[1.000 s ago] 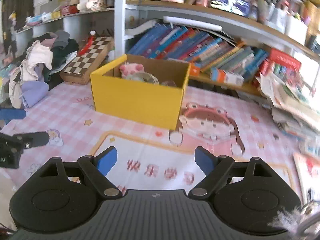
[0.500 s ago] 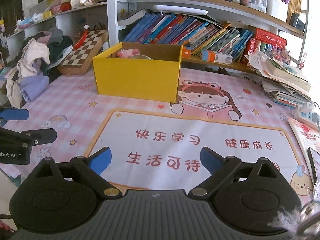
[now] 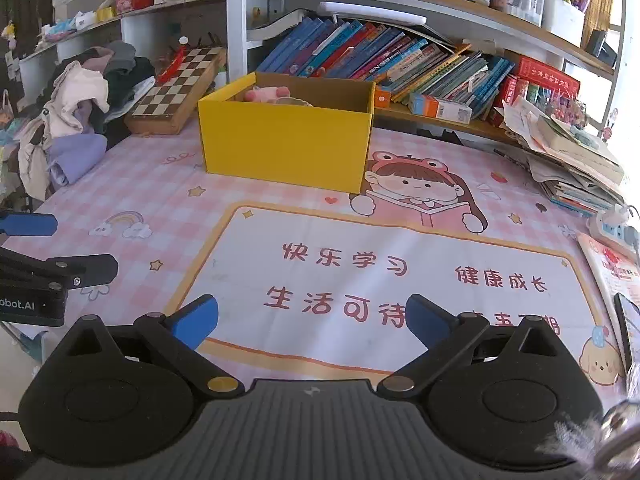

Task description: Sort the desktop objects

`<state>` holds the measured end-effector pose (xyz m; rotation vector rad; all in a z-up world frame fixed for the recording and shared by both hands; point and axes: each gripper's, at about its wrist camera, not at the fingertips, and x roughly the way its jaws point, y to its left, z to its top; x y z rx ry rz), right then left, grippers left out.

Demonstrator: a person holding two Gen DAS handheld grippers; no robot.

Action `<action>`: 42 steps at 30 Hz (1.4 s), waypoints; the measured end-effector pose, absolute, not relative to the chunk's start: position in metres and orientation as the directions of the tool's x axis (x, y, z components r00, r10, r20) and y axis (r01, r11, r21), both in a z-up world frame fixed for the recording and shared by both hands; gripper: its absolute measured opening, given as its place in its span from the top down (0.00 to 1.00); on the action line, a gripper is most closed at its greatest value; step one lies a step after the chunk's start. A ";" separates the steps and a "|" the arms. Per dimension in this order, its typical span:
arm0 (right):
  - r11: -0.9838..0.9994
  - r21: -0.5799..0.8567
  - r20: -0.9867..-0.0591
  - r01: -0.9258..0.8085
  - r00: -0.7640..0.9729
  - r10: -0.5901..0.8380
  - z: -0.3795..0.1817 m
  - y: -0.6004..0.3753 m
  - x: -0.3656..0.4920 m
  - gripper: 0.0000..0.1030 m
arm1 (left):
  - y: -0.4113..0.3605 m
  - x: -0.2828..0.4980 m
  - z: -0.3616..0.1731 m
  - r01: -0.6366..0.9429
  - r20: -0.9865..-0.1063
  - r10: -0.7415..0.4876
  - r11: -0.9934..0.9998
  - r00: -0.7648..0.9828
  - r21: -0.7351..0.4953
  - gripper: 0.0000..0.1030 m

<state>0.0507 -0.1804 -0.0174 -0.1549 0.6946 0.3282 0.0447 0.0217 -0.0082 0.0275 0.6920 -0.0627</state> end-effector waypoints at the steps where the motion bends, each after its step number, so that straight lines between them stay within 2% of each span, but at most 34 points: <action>1: 0.937 -0.032 -0.650 -0.348 0.719 0.245 -0.017 -0.180 0.050 0.02 | 0.022 0.045 -0.008 0.067 -0.640 -0.051 0.998 0.767 0.001 0.06; 10: 0.936 -0.032 -0.657 -0.350 0.713 0.244 -0.019 -0.180 0.049 0.00 | 0.023 0.044 -0.010 0.062 -0.649 -0.050 0.998 0.759 -0.003 0.05; 16: 0.936 -0.031 -0.665 -0.351 0.706 0.243 -0.020 -0.179 0.050 0.00 | 0.020 0.042 -0.009 0.073 -0.643 -0.048 0.997 0.764 0.012 0.01; 42: 0.930 -0.041 -0.676 -0.366 0.695 0.244 -0.020 -0.176 0.051 0.00 | 0.023 0.041 -0.010 0.068 -0.649 -0.038 0.997 0.760 0.020 0.01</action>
